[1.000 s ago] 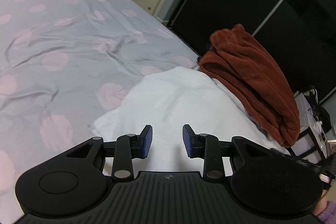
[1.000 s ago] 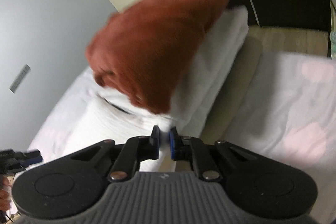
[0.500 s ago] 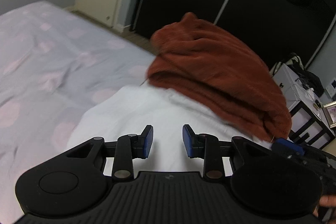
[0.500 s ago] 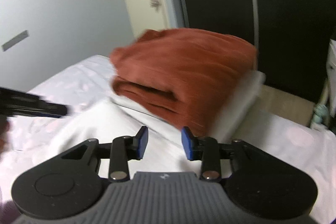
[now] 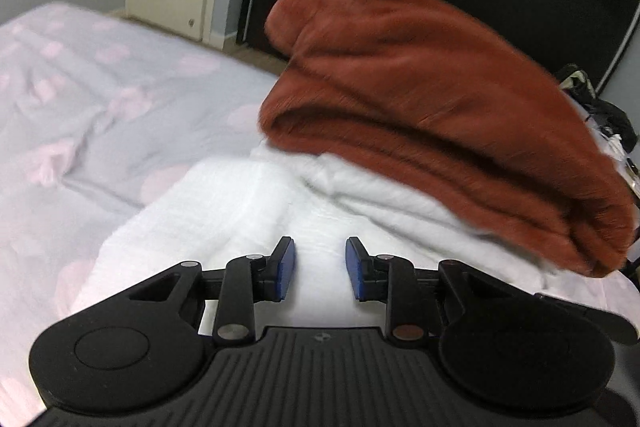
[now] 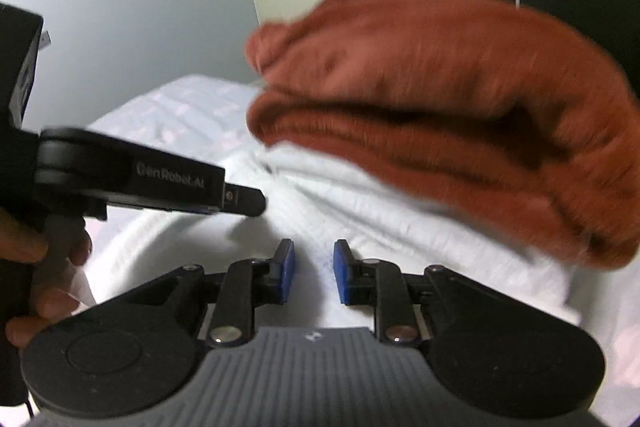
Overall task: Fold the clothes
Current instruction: 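Press the placed white shirt flat with both open grippers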
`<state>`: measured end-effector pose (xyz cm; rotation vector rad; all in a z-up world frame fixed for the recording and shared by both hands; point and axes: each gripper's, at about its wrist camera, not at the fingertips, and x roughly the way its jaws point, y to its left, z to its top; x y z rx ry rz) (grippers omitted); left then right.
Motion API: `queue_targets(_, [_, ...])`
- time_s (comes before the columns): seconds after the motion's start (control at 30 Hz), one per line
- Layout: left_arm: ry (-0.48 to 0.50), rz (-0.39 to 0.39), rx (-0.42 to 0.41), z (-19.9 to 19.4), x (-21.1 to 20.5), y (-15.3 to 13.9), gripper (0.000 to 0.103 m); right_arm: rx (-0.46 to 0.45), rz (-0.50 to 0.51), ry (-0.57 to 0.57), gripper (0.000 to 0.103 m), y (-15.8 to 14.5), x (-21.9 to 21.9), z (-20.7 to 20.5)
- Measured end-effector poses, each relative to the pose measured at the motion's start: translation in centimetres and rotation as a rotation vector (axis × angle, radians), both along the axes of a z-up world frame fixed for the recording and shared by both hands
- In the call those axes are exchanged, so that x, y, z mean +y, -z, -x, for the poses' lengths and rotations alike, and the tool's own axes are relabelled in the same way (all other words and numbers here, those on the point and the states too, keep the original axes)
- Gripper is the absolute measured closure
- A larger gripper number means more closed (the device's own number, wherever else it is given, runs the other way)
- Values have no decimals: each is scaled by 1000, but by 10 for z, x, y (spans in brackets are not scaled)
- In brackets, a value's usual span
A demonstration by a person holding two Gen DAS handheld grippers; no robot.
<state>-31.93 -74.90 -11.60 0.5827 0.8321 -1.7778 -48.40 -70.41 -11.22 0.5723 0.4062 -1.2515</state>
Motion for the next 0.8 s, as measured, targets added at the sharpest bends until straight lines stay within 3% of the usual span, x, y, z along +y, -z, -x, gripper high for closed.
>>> queue_targets(0.17, [-10, -56, -16, -1, -12, 25, 78, 30, -32, -28, 79, 26, -15, -8])
queue_targets(0.43, [-56, -135, 14, -3, -29, 36, 79, 26, -58, -25, 81, 36, -38, -7])
queue_targets(0.6, [-44, -125, 14, -4, -22, 25, 79, 8, -57, -26, 81, 22, -31, 2])
queue_targets(0.73, [-51, -126, 48, -10, -19, 18, 79, 25, 0, 0, 81, 4, 4, 24])
queue_targets(0.77, [-52, -123, 57, -12, -18, 16, 79, 46, 19, 8, 79, 0, 16, 28])
queue_targets(0.8, [-51, -114, 60, -13, -16, 11, 79, 76, 41, 27, 71, -4, 26, 34])
